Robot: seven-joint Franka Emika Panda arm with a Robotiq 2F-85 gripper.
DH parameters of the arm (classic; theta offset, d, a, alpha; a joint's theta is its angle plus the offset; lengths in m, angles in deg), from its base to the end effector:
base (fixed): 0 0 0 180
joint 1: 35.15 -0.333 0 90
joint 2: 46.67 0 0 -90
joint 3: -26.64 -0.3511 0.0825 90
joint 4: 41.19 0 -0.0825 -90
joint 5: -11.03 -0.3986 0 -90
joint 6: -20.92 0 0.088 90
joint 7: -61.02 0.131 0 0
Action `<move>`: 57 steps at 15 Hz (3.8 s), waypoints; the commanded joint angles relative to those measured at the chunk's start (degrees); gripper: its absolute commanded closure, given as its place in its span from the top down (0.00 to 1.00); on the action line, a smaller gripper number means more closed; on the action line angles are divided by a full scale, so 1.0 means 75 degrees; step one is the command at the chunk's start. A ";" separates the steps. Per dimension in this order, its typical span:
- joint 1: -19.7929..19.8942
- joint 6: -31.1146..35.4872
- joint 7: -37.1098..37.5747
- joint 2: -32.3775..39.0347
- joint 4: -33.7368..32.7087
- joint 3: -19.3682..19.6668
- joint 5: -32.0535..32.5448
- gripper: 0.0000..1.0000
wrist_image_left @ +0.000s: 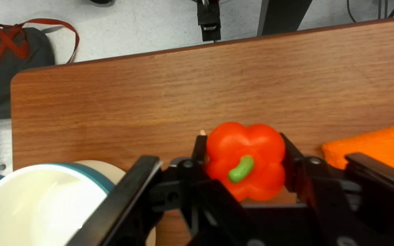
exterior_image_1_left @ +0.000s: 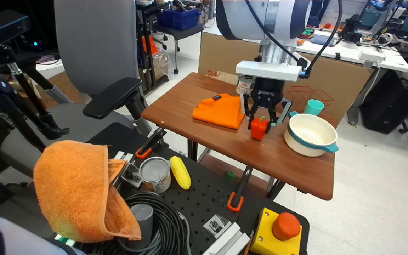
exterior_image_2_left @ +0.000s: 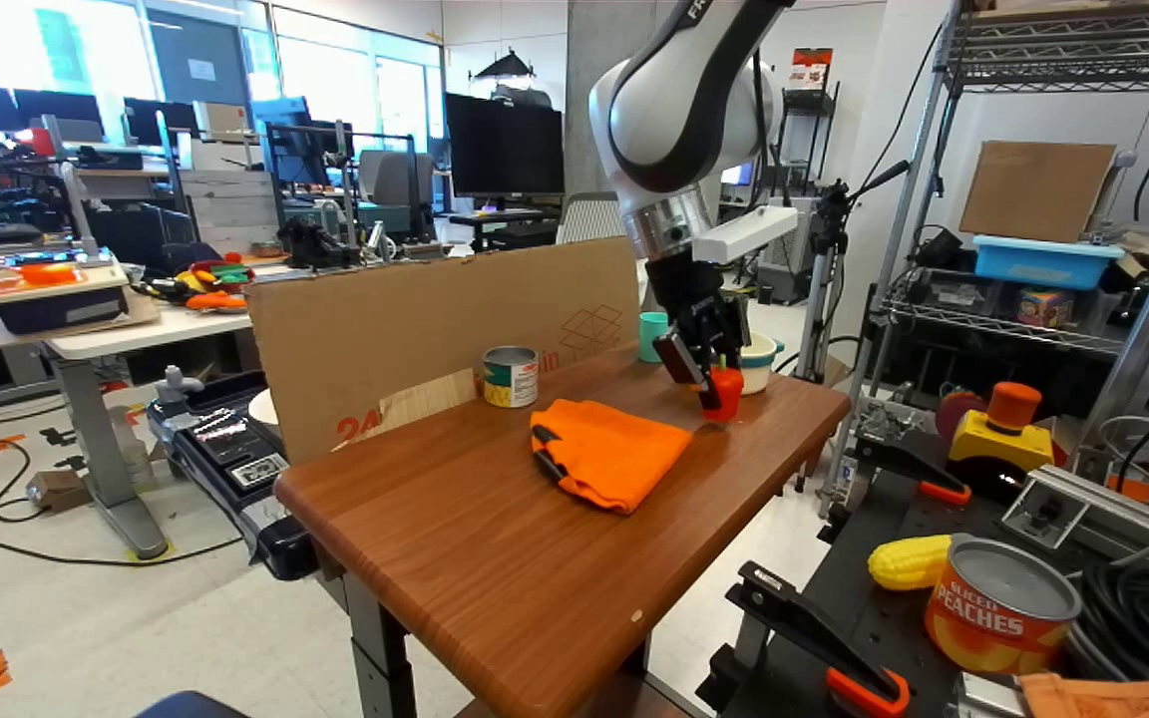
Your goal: Pick up the orange object and put it in the pot
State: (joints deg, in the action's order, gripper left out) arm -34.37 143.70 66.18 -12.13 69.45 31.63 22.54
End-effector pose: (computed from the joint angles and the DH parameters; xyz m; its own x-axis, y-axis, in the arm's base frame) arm 0.5911 -0.0725 0.1433 0.9240 -0.0781 -0.3743 -0.0031 -0.9804 0.1969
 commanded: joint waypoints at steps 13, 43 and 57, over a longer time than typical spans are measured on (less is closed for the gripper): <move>0.1198 -0.1318 -0.1307 -0.1062 -0.1403 0.0021 -0.1988 0.24; 0.1471 -0.2932 0.0950 0.2846 -0.5128 0.0705 -0.1721 0.52; 0.1404 -0.2701 -0.0940 0.0041 -0.2616 0.0293 -0.1847 1.00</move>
State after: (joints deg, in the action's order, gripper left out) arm -24.11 122.06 62.99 -1.09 39.39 35.93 9.36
